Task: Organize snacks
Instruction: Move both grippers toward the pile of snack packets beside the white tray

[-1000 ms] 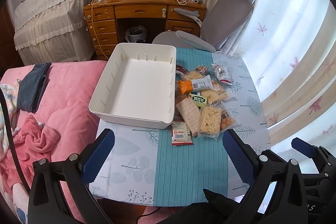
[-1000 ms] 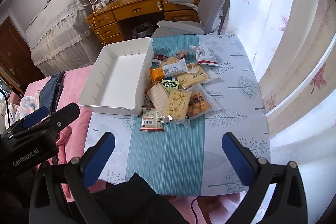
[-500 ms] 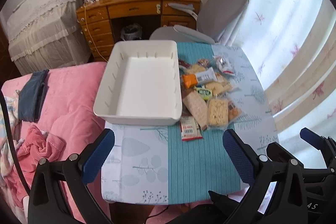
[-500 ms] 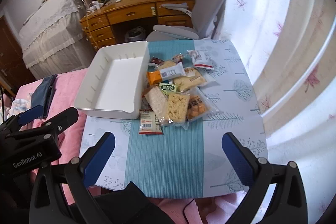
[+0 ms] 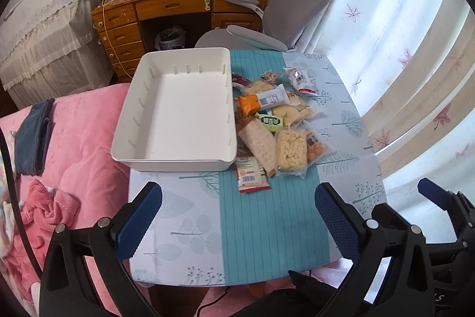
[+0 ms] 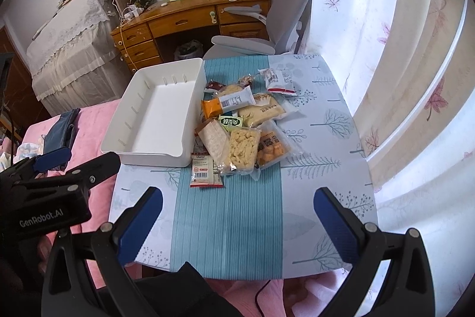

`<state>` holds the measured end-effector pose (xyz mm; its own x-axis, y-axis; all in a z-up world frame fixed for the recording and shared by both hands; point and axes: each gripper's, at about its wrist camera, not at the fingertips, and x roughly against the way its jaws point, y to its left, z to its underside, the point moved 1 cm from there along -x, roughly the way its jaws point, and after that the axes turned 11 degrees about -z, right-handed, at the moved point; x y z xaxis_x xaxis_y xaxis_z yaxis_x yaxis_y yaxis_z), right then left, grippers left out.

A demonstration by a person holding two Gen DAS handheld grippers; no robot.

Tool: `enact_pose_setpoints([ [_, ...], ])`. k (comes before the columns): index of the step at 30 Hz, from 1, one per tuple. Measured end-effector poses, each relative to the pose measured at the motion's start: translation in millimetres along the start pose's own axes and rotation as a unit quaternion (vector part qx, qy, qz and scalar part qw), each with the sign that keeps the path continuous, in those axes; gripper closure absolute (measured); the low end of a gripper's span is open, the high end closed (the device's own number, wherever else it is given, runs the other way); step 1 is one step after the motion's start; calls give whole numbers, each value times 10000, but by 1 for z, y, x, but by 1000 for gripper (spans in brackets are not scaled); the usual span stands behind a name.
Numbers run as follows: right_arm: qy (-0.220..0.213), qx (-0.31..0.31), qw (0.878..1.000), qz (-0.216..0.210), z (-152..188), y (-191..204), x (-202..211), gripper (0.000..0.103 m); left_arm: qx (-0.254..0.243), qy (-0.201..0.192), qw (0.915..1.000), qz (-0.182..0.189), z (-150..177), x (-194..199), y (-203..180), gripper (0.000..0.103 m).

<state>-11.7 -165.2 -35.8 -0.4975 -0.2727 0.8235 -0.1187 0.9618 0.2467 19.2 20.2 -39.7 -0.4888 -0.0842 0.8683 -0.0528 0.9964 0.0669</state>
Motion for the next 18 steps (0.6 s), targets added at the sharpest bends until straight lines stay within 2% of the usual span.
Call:
enact_pose_setpoints([
  [8, 59, 242, 9992, -326, -11, -34, -3, 1, 107, 134, 9998, -104, -9, -5, -38, 1],
  [18, 77, 1088, 9929, -479, -33, -80, -19, 1, 637, 657, 9951, -380, -22, -40, -84, 1],
])
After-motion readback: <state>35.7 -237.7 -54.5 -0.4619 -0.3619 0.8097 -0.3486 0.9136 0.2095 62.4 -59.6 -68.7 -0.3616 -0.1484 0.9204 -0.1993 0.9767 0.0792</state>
